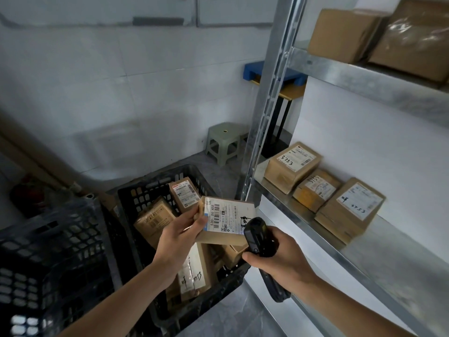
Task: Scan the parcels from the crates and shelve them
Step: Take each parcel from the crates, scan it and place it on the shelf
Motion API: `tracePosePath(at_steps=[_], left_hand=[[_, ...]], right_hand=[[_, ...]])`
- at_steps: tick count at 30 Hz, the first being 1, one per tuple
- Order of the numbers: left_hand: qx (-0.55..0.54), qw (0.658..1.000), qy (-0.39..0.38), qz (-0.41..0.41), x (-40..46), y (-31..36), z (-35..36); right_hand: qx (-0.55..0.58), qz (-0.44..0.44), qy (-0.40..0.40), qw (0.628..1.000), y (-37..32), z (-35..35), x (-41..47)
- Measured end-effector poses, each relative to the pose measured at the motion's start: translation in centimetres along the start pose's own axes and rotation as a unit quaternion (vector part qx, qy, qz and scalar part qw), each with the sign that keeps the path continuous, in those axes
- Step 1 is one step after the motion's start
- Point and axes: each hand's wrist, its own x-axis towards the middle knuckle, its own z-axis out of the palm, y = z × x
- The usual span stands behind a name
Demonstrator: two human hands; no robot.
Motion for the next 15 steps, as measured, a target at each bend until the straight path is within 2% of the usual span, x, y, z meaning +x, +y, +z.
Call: tracePosePath(at_steps=[9, 15], left_hand=[[0.031, 0.999, -0.043, 0.009, -2.1, 0.4, 0.5], [0.064, 0.993, -0.099, 0.023, -4.4, -0.1, 0.6]], right_hand=[[-0.065, 0.017, 0.007, 0.998, -0.7, -1.6, -5.2], [-0.223, 0.013, 0.028, 0.974, -1.6, -3.2, -9.5]])
